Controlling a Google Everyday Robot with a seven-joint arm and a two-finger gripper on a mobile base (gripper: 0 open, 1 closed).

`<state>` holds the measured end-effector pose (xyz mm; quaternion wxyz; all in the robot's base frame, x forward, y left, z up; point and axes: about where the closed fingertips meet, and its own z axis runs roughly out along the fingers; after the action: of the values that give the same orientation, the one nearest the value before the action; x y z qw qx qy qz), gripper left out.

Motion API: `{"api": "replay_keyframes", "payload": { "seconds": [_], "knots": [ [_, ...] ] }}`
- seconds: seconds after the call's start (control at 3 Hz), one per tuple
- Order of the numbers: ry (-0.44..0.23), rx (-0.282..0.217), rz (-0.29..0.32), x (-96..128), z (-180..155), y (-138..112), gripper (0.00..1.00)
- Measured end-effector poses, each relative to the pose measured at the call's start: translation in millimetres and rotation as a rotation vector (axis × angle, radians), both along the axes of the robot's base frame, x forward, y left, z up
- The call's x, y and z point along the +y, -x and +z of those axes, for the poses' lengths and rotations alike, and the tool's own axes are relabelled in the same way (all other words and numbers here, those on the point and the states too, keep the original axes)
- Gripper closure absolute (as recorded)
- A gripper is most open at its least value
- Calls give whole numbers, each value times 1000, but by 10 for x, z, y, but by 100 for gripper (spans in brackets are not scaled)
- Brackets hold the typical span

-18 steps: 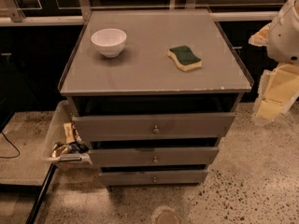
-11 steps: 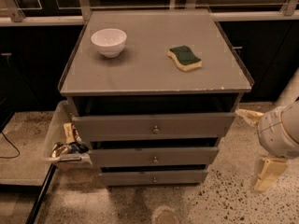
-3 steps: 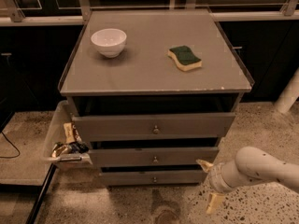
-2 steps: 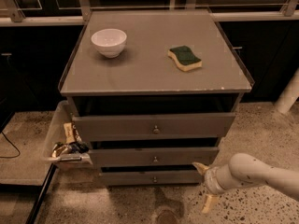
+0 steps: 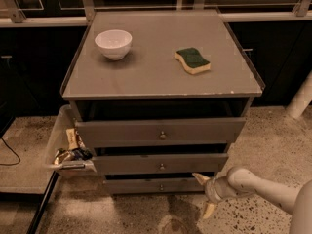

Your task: Open bottom drawer

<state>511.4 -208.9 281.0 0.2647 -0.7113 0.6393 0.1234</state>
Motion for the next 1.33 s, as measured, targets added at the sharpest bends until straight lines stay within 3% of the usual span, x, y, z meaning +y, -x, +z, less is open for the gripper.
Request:
{"api": "replay_keyframes", "payload": {
  "seconds": [0.33, 1.0, 1.33],
  "knots": [
    [0, 0, 0, 0, -1, 0, 0],
    [-47, 78, 10, 72, -750, -101, 0],
    [-58, 40, 26, 99, -1006, -230, 0]
  ]
}}
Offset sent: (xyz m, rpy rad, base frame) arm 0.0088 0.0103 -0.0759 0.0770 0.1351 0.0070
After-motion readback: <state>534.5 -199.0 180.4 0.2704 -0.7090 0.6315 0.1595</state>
